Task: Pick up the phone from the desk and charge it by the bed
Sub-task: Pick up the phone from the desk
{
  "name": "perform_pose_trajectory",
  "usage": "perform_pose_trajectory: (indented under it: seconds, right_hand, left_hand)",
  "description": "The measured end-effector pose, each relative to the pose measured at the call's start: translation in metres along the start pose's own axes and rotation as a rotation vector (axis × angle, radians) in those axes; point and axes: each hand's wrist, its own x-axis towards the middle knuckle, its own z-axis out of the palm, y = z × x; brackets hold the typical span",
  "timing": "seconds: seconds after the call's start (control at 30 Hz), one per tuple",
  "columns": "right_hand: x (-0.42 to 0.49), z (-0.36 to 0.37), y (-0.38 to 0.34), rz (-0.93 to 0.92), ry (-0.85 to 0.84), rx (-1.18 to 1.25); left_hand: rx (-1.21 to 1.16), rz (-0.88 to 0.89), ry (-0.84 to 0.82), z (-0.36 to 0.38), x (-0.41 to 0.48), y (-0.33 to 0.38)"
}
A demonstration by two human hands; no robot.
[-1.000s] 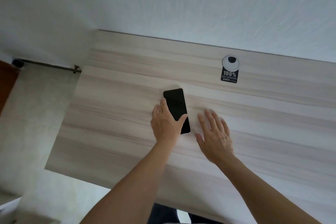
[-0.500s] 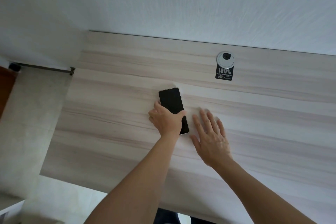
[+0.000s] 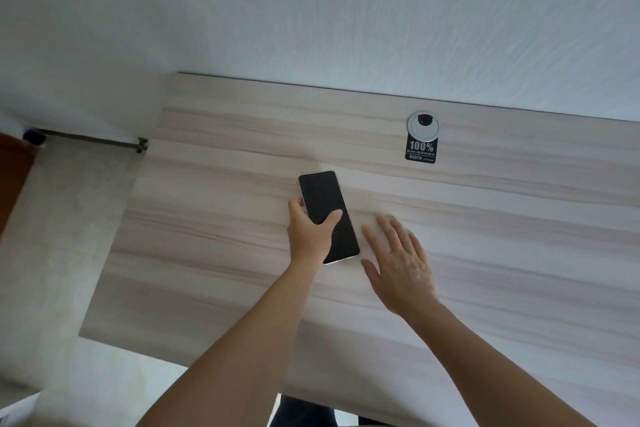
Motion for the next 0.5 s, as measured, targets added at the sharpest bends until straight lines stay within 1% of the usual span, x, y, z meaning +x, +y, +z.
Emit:
perform_pose_trajectory:
  seconds: [0.1, 0.17, 0.27, 0.4, 0.5]
  right_hand:
    - [0.002, -0.024, -0.007, 0.037, -0.039, 0.149]
    - [0.001, -0.043, -0.016, 0.093, -0.006, 0.278]
    - [-0.003, -0.068, -0.035, 0.145, 0.062, 0.473]
    - [-0.016, -0.102, -0.062, 0.202, 0.112, 0.797]
    - [-0.035, -0.121, -0.081, 0.198, 0.169, 0.967]
  left_hand:
    - [-0.193, -0.044, -0.045, -0.015, -0.010, 0.008]
    - [-0.260, -0.069, -0.086, -0.027, -0.019, 0.017]
    - [-0.309, -0.047, -0.131, -0.045, -0.034, 0.032]
    - [-0.363, 0.000, -0.189, -0.069, -0.060, 0.049]
    - [-0.406, 0.018, -0.216, -0.086, -0.077, 0.061]
